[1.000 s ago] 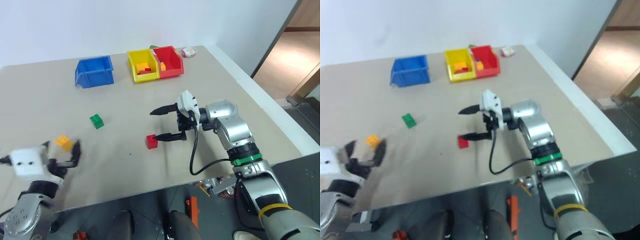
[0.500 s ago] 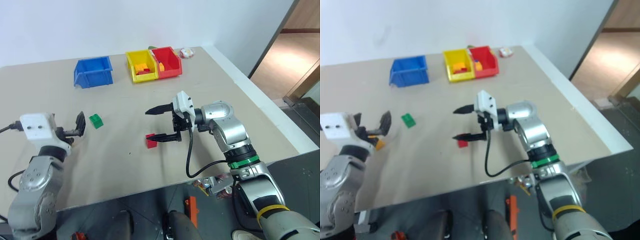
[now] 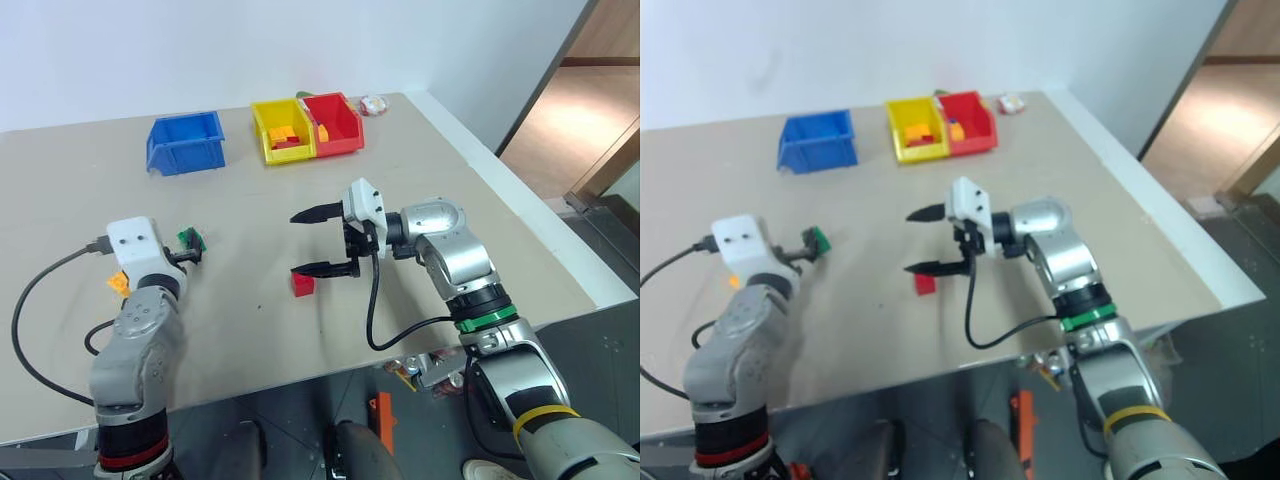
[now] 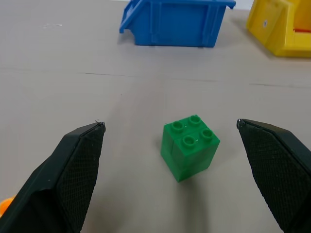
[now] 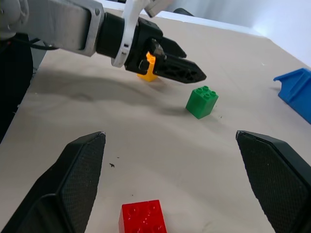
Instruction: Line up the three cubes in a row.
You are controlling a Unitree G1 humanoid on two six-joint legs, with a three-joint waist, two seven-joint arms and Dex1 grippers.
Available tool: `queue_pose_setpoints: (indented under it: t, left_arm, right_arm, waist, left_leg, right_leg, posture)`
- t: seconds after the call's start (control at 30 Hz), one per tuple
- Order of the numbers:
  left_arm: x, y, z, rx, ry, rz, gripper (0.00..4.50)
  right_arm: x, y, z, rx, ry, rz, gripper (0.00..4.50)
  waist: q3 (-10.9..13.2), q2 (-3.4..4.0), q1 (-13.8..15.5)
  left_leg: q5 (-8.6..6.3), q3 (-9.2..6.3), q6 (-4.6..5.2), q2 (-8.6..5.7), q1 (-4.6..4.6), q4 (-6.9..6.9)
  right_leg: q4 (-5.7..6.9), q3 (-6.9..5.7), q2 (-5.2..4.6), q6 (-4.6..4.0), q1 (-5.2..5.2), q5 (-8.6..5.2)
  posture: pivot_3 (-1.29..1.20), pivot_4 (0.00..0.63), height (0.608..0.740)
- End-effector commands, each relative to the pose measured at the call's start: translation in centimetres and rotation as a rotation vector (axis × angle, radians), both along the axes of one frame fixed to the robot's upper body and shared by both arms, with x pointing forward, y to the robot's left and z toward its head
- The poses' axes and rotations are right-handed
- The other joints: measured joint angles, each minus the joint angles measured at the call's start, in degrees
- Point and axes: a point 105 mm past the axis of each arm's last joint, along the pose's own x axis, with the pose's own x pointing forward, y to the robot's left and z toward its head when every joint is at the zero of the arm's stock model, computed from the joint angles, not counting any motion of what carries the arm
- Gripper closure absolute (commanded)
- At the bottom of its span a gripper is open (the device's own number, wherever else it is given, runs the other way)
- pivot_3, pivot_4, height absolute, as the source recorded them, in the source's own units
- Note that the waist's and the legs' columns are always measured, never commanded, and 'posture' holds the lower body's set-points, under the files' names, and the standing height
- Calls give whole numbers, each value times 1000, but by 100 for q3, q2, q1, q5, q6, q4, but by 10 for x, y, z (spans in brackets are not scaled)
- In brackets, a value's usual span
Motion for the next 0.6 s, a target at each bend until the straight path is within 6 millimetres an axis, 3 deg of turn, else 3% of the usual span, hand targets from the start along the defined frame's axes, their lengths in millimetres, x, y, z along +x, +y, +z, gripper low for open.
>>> queue_pose_setpoints:
  t: [0.03,0.4,0.6]
  left_arm:
    - [7,-4,15,64,-54,-6,0]
    - [19,-17,2,48,-39,10,0]
    - [23,-13,-4,42,-23,90,0]
  right_arm:
    - [1,-1,22,45,-9,10,38]
    - [18,4,36,124,194,-75,38]
    - [24,3,33,120,173,-108,38]
  waist:
    - [0,0,-1]
    - [0,-1,0]
    - [0,-2,0]
  left_leg:
    - [0,1,0,0,0,0]
    - [0,7,0,0,-3,-2]
    - [0,8,0,0,-3,-2]
  right_leg:
    - [0,1,0,0,0,0]
    - [-1,6,-2,1,-4,1]
    - [-1,8,-2,3,-4,2]
  posture:
    - [0,150,740]
    - [0,150,740]
    - [0,150,740]
